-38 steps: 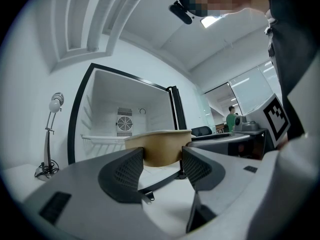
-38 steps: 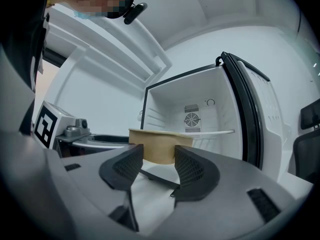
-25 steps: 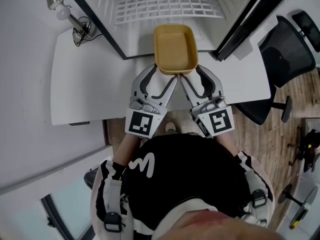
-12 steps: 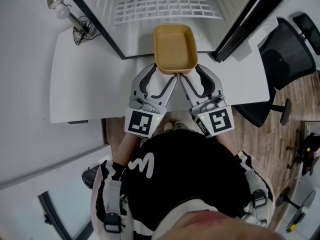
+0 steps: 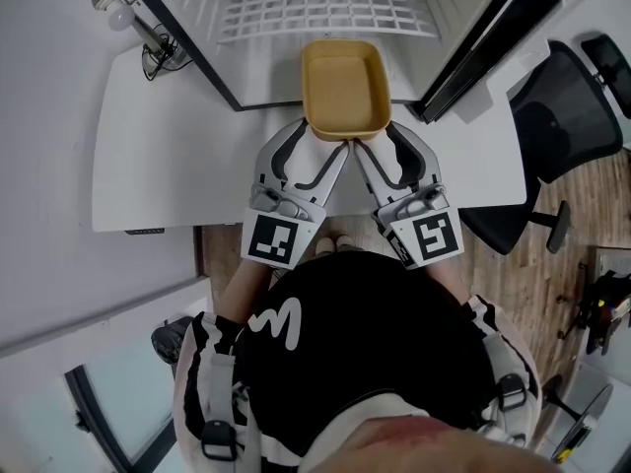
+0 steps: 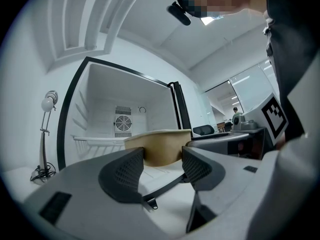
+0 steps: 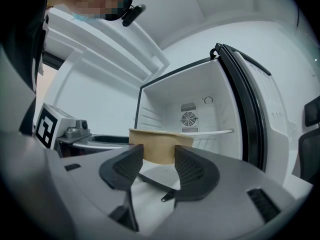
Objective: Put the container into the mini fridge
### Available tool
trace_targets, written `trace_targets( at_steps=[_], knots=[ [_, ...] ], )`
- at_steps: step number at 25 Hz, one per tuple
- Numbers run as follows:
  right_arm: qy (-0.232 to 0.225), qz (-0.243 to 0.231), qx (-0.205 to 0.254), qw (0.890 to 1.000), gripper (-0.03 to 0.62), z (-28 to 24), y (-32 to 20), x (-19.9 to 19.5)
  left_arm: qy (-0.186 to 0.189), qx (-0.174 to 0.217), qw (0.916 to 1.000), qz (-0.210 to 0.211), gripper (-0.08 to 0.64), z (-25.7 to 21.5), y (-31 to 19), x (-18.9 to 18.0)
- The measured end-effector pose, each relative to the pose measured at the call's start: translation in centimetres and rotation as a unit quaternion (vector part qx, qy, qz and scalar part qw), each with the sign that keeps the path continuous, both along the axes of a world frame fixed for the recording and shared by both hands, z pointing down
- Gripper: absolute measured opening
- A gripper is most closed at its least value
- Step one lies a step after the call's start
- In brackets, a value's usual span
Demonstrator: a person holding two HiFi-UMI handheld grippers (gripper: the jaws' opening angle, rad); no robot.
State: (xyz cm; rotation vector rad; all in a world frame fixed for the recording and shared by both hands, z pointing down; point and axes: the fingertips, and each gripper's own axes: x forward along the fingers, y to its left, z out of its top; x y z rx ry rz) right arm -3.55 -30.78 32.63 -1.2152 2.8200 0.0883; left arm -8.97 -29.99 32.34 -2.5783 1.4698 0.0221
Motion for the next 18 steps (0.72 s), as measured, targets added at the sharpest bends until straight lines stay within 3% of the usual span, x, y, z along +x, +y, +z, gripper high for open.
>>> trace_targets(
  at_steps=[8, 18],
  knots=[
    [0.001, -0.001, 0.004, 1.000, 0.202, -0.9, 0.4, 0.8, -0.012, 0.008, 0.9999, 0.001, 0.241, -1.0, 0.6, 0.6],
    [0.001, -0.017, 0.042, 0.999, 0.202, -3.3, 0.4, 0.8, -0.008, 0.023, 0.9997, -0.004, 0.241, -3.1, 0.4, 0.7]
  ],
)
